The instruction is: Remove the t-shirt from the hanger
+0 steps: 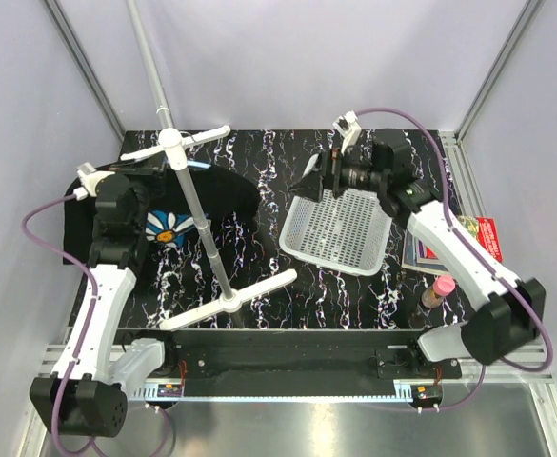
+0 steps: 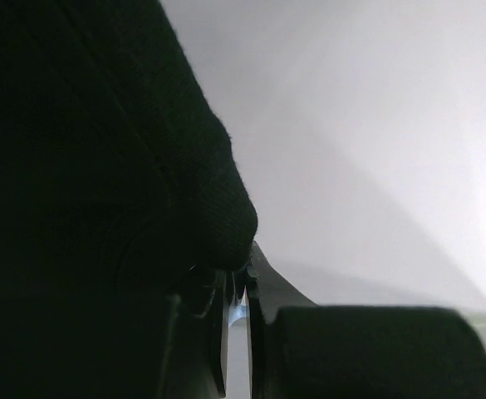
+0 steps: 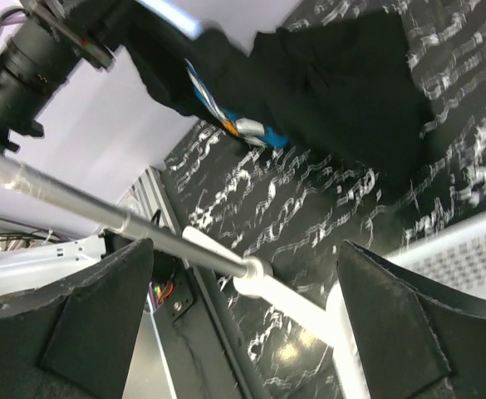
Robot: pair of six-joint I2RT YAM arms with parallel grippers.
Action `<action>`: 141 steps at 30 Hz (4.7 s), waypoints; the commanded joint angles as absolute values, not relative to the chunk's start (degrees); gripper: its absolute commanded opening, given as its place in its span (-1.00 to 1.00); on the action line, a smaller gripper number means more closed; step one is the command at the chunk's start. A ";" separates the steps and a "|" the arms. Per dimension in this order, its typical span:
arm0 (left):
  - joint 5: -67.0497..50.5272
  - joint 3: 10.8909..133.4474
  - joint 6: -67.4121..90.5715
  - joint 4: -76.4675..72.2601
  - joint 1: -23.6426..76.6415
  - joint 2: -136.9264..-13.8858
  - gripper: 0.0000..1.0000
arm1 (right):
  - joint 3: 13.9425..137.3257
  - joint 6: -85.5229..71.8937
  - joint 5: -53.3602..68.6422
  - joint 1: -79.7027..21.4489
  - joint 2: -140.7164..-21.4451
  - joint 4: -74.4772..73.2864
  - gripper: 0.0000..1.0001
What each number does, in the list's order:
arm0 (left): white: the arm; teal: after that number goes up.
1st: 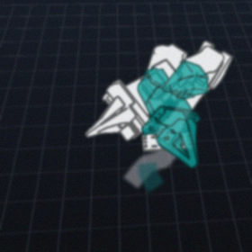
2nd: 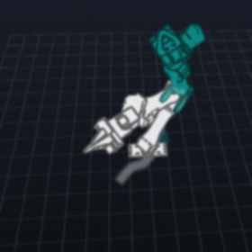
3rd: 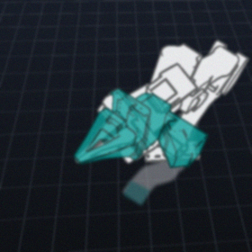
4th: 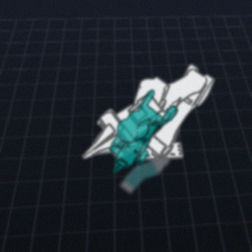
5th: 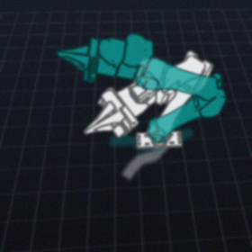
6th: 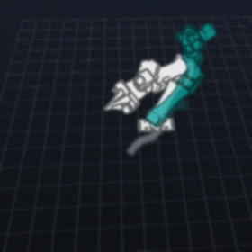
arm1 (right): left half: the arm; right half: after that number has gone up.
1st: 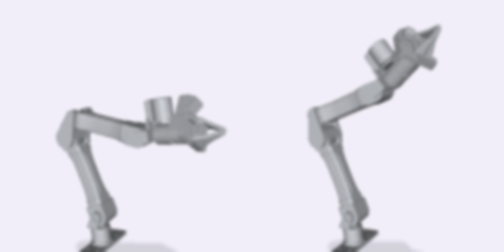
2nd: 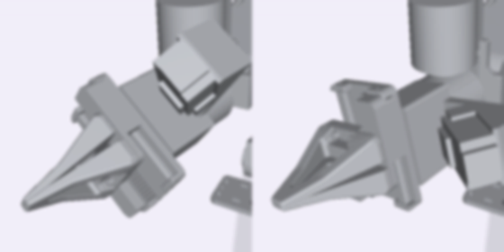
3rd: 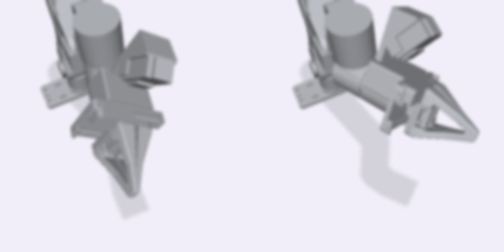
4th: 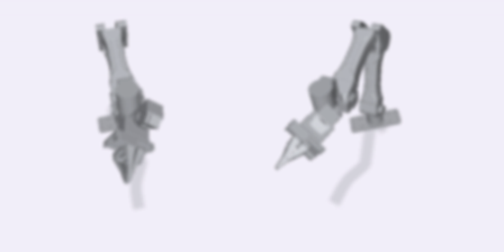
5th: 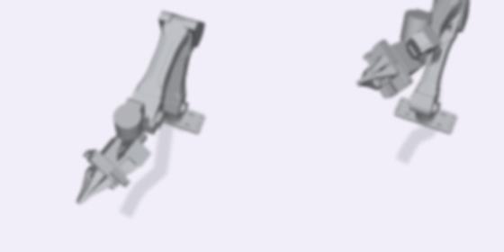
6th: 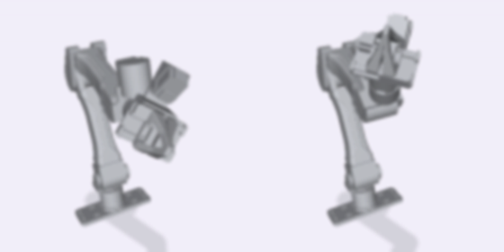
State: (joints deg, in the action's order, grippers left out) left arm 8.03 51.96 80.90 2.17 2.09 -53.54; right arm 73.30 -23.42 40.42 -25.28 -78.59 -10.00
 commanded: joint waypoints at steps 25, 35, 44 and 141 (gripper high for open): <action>-13.09 45.96 86.40 -14.24 8.26 -50.89 -1.00 | 75.33 -12.65 49.49 -34.89 -96.33 14.31 0.60; -12.92 46.23 88.34 -13.91 8.26 -49.66 -1.00 | 76.99 -15.29 49.66 -35.33 -98.96 18.99 -0.86; -14.06 36.57 84.74 -10.39 4.93 -38.51 -0.01 | 79.80 -16.70 44.93 -35.42 -99.05 15.12 -1.00; 9.40 64.07 32.34 15.02 10.72 -51.42 -1.00 | 82.19 -16.96 32.89 -40.52 -89.04 -13.89 0.85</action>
